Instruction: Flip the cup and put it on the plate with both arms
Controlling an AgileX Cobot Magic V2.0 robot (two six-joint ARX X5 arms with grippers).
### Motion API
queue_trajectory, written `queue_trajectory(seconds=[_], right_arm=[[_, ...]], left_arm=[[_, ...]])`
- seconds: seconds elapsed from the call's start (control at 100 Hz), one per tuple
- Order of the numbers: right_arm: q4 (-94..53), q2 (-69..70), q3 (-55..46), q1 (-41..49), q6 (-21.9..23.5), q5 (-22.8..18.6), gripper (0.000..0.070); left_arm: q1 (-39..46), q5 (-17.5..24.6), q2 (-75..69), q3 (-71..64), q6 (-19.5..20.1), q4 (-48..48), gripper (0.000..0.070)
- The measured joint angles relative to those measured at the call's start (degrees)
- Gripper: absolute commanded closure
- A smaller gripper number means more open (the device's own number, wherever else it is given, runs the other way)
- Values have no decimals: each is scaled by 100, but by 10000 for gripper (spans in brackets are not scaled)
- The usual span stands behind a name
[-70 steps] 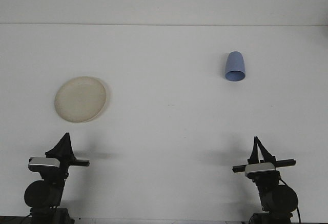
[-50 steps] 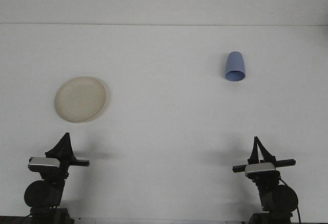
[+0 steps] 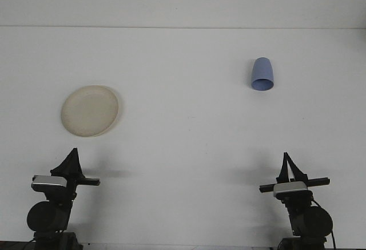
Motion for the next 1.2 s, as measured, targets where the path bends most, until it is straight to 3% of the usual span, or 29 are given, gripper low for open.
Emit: queue_trajectory(seconds=[0.25, 0.38, 0.59, 0.71, 0.86, 0.9, 0.93, 0.99, 1.01, 1.04, 1.07, 1.2], right_arm=[[295, 0, 0, 0, 358, -9, 699], [358, 0, 0, 0, 1060, -26, 699], [350, 0, 63, 0, 2868, 50, 700], [-271, 258, 568, 0, 3237, 278, 700], [-638, 1300, 1744, 0, 3327, 527, 695], [-645, 1674, 2052, 0, 3305, 553, 647], [-647, 1963, 2269, 0, 3257, 553, 555], [-647, 2546, 2640, 0, 3093, 479, 300], [-645, 2739, 2750, 0, 3023, 450, 247], [-643, 3010, 2894, 0, 2924, 435, 88], [-623, 3279, 3025, 0, 2828, 426, 53], [-140, 4391, 3283, 0, 2446, 417, 78]], left_arm=[[0, 0, 0, 0, 0, 0, 686], [0, 0, 0, 0, 0, 0, 686], [0, -2, 0, 0, 0, 0, 686], [0, -2, 0, 0, 0, 0, 686], [0, -2, 0, 0, 0, 0, 686], [0, -4, 0, 0, 0, 2, 686], [0, -2, 0, 0, 0, 2, 686], [0, -4, 0, 0, 0, 2, 686], [0, -4, 0, 0, 0, 2, 686], [0, -4, 0, 0, 0, 2, 686], [0, -4, 0, 0, 0, 2, 686], [0, -4, 0, 0, 0, 2, 686]])
